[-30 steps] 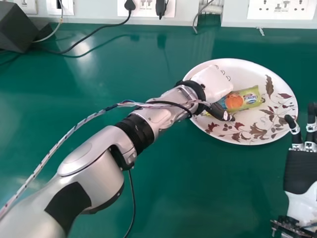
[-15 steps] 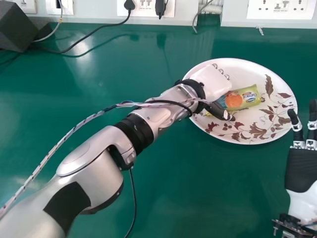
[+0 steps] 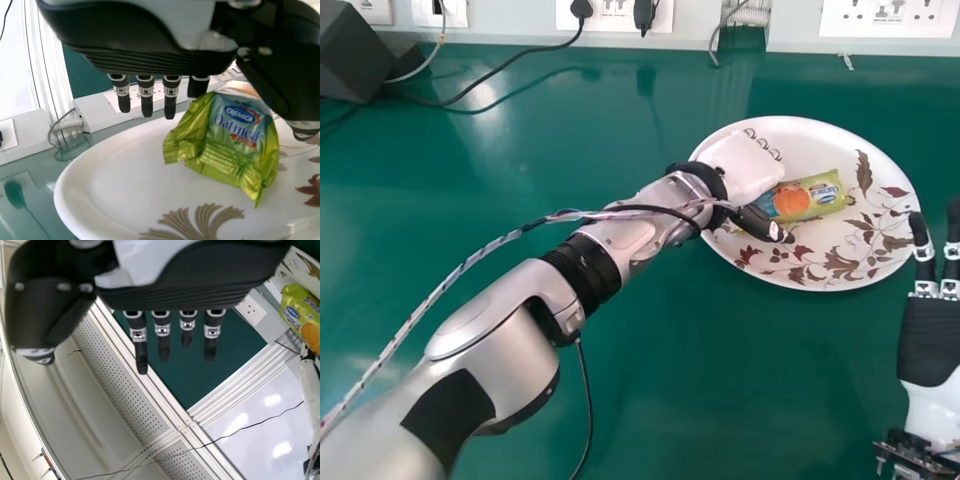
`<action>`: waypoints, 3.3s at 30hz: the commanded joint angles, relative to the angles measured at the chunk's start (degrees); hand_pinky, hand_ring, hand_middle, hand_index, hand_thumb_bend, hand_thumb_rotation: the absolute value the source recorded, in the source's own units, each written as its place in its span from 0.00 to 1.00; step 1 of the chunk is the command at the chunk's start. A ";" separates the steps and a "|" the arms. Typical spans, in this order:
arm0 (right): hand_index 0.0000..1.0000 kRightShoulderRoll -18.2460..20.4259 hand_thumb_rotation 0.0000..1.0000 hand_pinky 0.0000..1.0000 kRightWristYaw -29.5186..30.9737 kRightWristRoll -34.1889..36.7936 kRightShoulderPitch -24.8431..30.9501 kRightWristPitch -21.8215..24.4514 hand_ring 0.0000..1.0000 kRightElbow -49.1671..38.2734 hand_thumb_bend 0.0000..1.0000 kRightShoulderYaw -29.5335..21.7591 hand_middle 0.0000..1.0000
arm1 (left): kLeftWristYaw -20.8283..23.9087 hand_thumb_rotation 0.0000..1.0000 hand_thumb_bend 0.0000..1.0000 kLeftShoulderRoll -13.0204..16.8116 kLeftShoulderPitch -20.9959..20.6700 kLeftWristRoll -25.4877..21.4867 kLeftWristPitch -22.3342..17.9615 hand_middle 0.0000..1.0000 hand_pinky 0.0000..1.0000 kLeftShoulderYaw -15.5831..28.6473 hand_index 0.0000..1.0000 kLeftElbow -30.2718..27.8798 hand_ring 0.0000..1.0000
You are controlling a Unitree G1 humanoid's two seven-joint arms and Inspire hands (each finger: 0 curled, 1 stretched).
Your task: Pick up biscuit and place it in the plate
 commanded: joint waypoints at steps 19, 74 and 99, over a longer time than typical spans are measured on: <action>0.84 3.11 0.26 0.92 -0.48 -0.37 -0.19 0.88 0.98 3.42 0.96 -1.15 0.97 | -0.82 0.74 1.00 2.07 4.55 -1.64 -0.48 1.00 1.00 1.25 1.00 -4.25 1.00; 0.85 2.90 0.07 0.93 -2.48 -2.83 0.04 0.39 0.98 3.23 0.78 -1.56 0.96 | -4.97 0.78 1.00 11.24 14.14 -7.14 -1.53 1.00 1.00 12.16 1.00 -23.89 1.00; 0.84 2.54 0.11 0.89 -2.90 -2.10 0.03 1.18 0.99 2.94 0.77 -1.45 0.97 | -8.71 0.78 1.00 16.05 21.13 -10.61 -1.45 1.00 1.00 17.80 1.00 -36.64 1.00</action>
